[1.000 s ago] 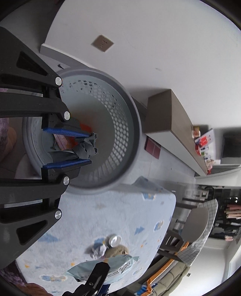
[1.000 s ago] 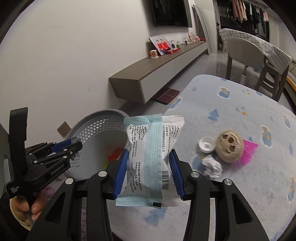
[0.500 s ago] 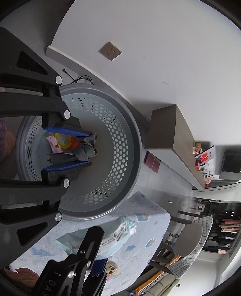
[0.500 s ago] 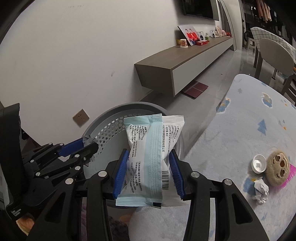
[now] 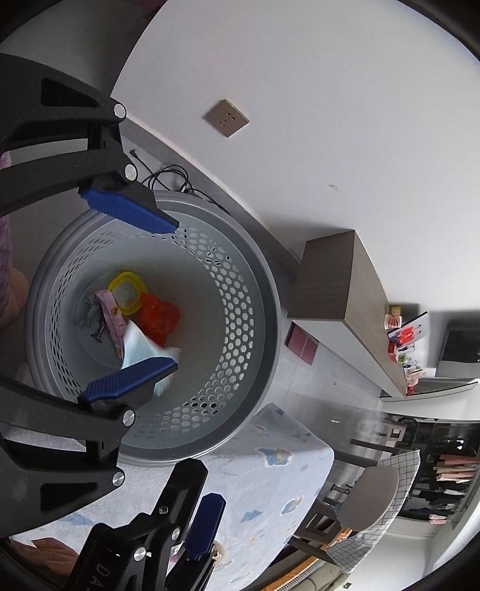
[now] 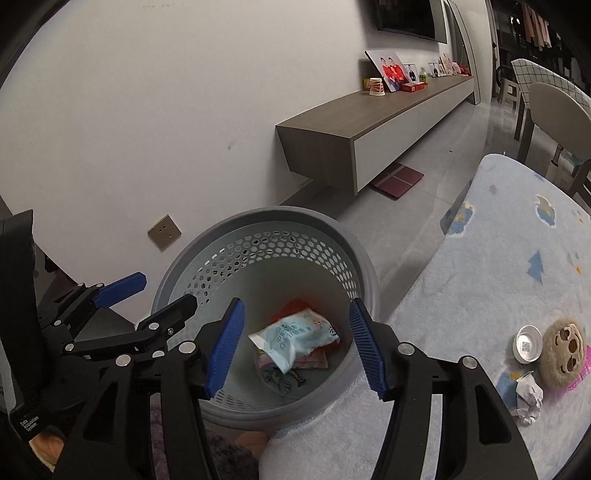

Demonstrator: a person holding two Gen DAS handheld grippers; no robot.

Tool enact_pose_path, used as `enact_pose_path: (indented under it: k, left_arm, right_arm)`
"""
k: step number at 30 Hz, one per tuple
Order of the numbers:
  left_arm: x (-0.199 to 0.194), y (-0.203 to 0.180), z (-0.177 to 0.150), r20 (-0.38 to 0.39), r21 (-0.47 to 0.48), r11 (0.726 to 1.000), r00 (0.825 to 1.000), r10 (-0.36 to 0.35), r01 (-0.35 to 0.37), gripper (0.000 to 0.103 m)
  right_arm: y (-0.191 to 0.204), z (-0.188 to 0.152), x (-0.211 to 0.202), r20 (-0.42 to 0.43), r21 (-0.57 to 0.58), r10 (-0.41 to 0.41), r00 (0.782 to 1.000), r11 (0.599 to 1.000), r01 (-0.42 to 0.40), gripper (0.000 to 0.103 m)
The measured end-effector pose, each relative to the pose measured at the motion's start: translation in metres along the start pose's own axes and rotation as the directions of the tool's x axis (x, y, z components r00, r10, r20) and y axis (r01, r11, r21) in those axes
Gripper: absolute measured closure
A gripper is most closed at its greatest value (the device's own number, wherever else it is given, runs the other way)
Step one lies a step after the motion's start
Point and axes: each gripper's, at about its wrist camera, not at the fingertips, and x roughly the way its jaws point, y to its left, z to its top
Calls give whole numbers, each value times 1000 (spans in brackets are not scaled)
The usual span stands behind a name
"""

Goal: Collect trash
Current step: 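Carry grey wrapper and packet over the wastebasket and open both grippers, then withdraw both grippers from the wastebasket toward the table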

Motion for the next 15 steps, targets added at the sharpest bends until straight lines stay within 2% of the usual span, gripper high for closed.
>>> enact_pose_path:
  k: [1,3,15]
  left_arm:
    - [0,0,0,-1,-1,1000,1000,1,-1,34]
    - [0,1,0,1,-6,1000,1000,9,-9,25]
    - [-3,2,-2,19,-16,1000,1000,21,-21,14]
  right_arm:
    - [-1,-1,0,0,5,-2,1000,1000,2,46]
    - [-3,-3,-1,1,13,-7,1000,1000,7,46]
    - [-11,-28,-14,19,86,-83,996,993,81,46]
